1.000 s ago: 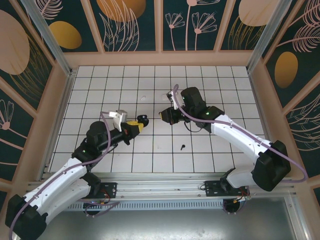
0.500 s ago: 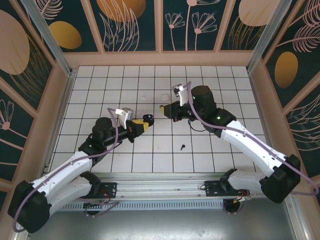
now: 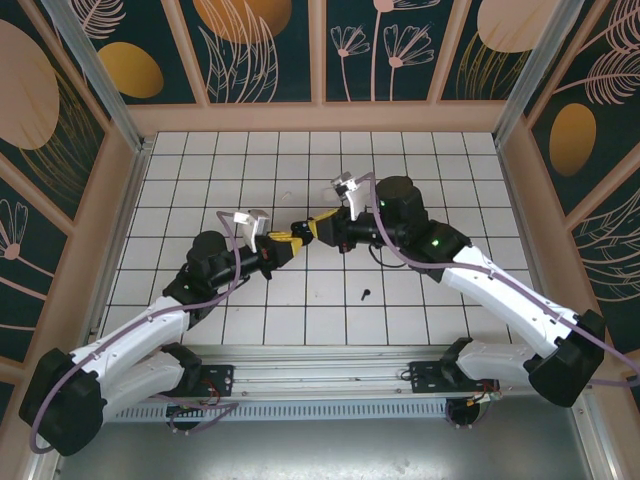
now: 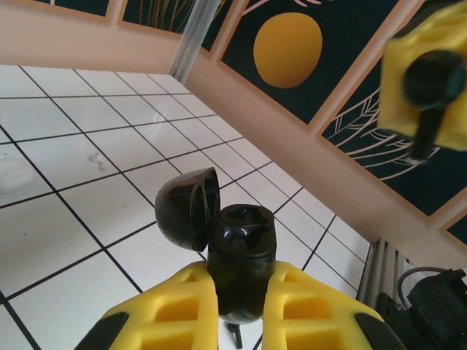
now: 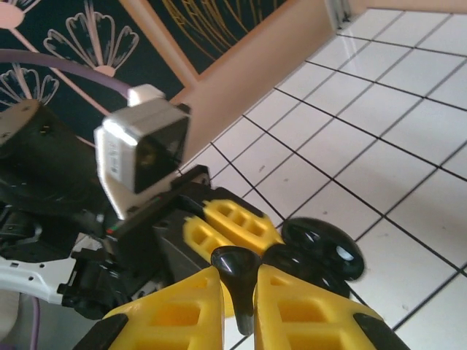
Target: Insert wireless bluetooth earbuds into charging case
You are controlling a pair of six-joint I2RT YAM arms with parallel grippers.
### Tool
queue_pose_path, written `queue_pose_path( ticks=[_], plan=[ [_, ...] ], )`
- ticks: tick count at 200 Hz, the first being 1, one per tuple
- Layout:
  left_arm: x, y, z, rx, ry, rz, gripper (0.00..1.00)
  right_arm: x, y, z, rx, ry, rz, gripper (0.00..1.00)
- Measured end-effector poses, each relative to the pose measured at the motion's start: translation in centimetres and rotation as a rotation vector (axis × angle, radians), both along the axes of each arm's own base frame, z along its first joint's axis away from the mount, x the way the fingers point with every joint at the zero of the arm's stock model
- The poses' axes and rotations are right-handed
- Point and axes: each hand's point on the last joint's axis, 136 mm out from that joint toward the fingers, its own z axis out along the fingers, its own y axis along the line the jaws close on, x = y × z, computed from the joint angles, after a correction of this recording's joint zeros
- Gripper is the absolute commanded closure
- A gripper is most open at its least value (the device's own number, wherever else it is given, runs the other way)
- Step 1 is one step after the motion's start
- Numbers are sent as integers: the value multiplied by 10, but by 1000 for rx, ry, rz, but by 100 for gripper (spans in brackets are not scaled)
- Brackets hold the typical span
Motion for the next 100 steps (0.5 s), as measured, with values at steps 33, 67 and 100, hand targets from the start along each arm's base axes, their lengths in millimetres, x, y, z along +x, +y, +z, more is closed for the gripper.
queue_pose_path(
  ticks=[33, 67, 100],
  plan=[
    [-3, -3, -1, 1, 4, -20, 97, -10, 8, 4, 4, -35, 38, 85],
    [-3, -3, -1, 0, 3, -21, 97, -14, 11, 4, 2, -40, 48, 84],
    [-3, -3, -1, 0, 3, -21, 97, -17, 13, 6, 6, -51, 61, 84]
  ],
)
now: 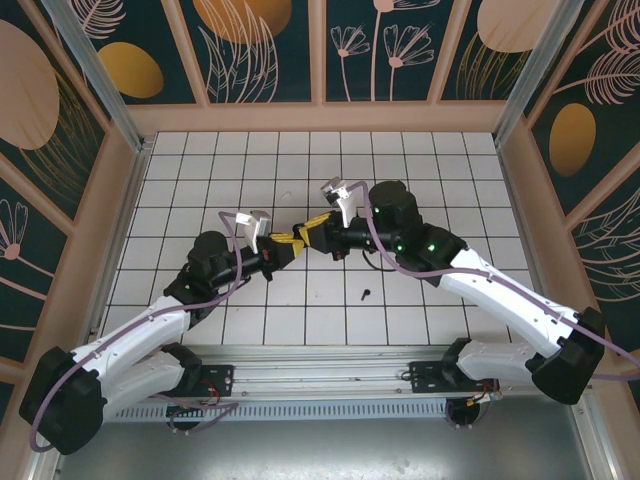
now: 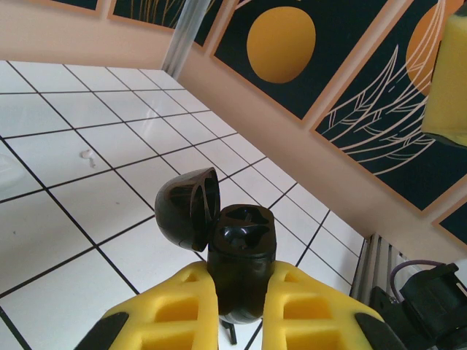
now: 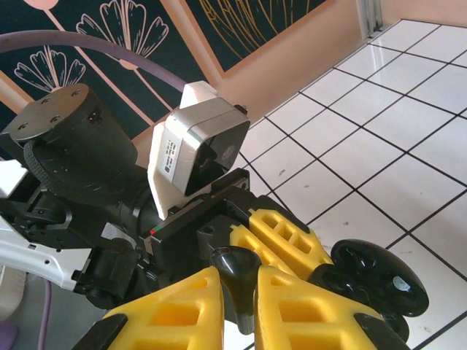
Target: Insert wireless bluetooth earbuds into charging case
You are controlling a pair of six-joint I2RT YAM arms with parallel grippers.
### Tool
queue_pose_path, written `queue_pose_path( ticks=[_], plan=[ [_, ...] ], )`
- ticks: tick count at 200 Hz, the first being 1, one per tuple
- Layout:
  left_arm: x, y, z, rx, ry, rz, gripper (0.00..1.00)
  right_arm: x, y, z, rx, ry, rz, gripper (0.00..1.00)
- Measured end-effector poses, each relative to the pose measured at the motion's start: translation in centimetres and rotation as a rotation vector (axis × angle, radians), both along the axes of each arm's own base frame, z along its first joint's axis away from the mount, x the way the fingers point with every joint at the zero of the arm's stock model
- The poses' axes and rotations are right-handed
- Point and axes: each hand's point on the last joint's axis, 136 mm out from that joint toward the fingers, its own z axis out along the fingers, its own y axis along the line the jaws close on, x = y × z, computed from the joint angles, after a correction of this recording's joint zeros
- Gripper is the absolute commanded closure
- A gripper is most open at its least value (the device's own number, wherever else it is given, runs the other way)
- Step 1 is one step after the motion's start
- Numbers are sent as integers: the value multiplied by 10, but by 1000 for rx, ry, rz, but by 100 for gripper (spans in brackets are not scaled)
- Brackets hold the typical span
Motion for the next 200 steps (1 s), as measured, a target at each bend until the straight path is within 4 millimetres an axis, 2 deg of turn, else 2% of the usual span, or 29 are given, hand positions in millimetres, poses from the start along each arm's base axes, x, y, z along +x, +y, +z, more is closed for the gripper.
queue_pose_path(
  ticks=[63, 99, 164, 200],
  plan=[
    [-3, -2, 1, -3, -1, -14, 97, -4, 4, 7, 20, -34, 19, 84],
    [-4, -3, 9, -26, -34, -25, 98, -3, 6, 12, 40, -51, 21, 84],
    [-8, -8, 10, -39, -34, -66, 98, -5, 10, 15, 49, -68, 34, 84],
    [-11, -7, 16, -60, -62, -73, 98, -3, 11, 10, 27, -96, 41, 84]
  ],
)
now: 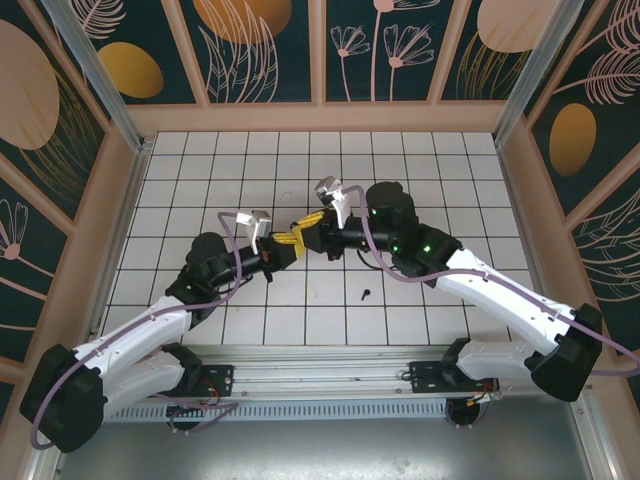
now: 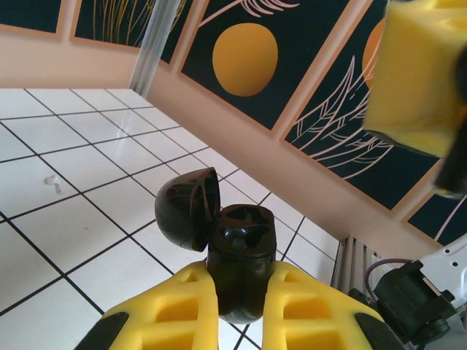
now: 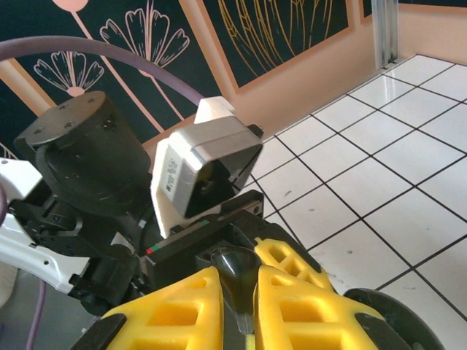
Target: Insert wireless bluetooth earbuds into charging case
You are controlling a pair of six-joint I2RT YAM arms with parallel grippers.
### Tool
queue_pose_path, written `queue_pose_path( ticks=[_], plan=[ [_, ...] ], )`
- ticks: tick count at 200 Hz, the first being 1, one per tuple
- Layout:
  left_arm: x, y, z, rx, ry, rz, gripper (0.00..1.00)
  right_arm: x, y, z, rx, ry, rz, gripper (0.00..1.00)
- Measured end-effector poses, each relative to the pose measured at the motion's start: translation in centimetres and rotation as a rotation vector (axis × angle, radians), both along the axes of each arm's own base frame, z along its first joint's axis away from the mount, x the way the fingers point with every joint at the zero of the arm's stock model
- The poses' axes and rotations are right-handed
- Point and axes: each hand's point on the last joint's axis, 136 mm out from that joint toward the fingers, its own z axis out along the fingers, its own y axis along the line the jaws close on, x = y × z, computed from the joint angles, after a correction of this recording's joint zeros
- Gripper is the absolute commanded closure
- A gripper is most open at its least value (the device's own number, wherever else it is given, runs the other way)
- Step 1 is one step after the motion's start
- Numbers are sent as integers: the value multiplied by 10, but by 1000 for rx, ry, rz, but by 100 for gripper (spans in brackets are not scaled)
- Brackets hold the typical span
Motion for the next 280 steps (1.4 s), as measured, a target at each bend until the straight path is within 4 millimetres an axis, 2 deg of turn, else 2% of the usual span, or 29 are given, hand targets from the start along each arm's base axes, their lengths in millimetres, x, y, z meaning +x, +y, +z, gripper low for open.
queue_pose_path(
  ticks=[52, 155, 280],
  plan=[
    [-8, 3, -2, -13, -16, -19, 99, 3, -1, -1, -12, -32, -9, 84],
    [-32, 17, 25, -100, -136, -28, 99, 4, -1, -9, -29, -27, -12, 84],
    [-32, 20, 29, -118, -149, -13, 99, -6, 7, -19, -14, 4, 11, 83]
  ],
)
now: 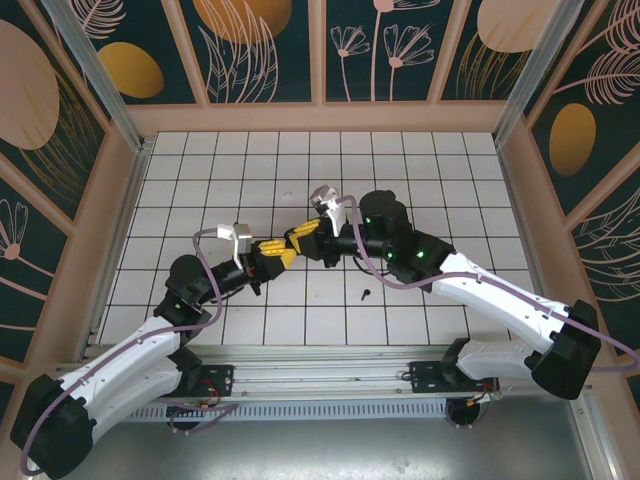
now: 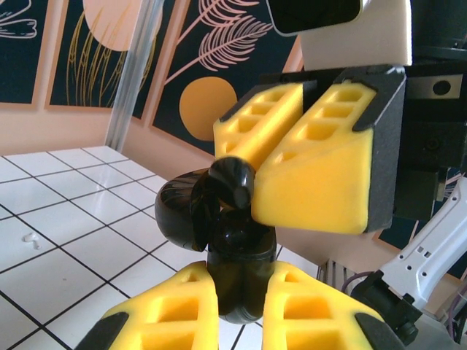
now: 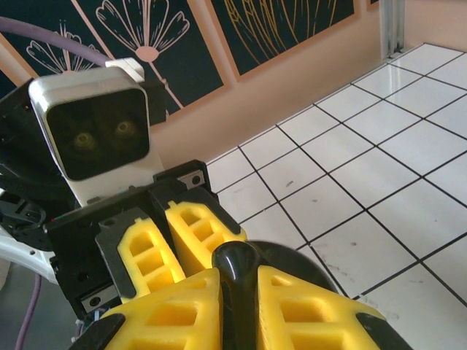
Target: Insert wireless bluetooth earbuds into charging case
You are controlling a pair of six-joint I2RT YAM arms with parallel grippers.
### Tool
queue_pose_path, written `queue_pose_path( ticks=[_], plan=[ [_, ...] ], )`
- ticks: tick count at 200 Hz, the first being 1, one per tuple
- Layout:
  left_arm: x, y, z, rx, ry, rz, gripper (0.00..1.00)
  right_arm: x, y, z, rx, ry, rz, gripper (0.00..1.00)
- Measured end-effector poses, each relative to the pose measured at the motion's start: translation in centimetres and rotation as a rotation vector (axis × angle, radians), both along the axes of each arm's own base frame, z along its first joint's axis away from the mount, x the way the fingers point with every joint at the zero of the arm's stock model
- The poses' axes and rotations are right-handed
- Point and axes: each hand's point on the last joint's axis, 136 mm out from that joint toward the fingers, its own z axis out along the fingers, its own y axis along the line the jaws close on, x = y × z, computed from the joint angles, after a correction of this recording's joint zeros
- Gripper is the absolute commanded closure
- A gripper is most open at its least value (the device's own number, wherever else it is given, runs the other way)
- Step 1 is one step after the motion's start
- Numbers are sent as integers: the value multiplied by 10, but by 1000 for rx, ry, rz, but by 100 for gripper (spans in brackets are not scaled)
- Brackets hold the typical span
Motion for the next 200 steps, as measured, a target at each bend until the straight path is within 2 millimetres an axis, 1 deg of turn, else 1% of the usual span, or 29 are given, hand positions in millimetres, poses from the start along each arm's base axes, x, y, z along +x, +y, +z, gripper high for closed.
queue_pose_path(
  ticks=[82, 113, 145, 173, 188, 200],
  plan=[
    [3, 1, -1, 1, 4, 18, 99, 0, 2, 1, 32, 48, -16, 85],
    [12, 5, -12, 29, 40, 78, 98, 4, 0, -6, 41, 80, -57, 85],
    [25, 18, -22, 55, 85, 192, 98, 11, -2, -3, 63, 113, -109, 85],
    [33, 37, -39, 85, 136, 315, 98, 20, -6, -5, 69, 158, -164, 85],
    [37, 48, -49, 103, 167, 382, 98, 31, -13, -7, 75, 194, -217, 85],
    [38, 57, -55, 116, 190, 432, 98, 46, -23, -14, 84, 239, -278, 85]
  ],
)
